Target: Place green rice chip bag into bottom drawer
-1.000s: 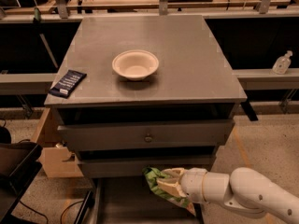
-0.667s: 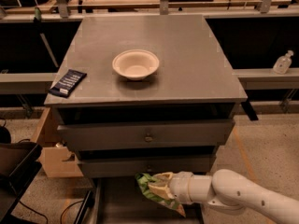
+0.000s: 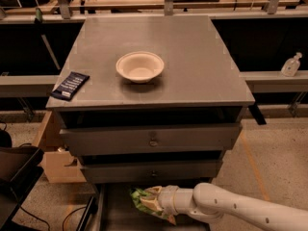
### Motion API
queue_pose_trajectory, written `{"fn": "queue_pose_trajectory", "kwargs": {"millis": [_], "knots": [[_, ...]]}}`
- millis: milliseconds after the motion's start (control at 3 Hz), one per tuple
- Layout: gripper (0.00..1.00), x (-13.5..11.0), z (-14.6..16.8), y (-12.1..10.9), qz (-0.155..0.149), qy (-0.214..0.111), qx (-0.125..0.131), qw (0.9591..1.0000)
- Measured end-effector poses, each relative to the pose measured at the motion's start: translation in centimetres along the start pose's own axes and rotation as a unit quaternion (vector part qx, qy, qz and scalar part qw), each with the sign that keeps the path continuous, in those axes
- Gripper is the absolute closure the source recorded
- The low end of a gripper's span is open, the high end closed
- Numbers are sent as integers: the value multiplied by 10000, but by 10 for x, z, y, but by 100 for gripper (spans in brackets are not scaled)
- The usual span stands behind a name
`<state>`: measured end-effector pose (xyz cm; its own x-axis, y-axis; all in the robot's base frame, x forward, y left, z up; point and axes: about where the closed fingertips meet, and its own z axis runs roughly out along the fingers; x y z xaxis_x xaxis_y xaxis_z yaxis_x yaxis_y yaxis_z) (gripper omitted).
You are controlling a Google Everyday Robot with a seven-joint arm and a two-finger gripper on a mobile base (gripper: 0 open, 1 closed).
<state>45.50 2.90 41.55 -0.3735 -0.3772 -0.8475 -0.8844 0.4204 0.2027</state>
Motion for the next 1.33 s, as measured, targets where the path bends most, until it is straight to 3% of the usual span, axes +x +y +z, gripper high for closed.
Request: {"fn": "queue_pose_trajectory", "kwargs": {"millis": [333,667,1333], "knots": [[100,17,25,-1,-129,90,112,9998],[84,17,26,-2,-122,87,139,9998],[36,17,29,0,-124,83,112,9998]]}}
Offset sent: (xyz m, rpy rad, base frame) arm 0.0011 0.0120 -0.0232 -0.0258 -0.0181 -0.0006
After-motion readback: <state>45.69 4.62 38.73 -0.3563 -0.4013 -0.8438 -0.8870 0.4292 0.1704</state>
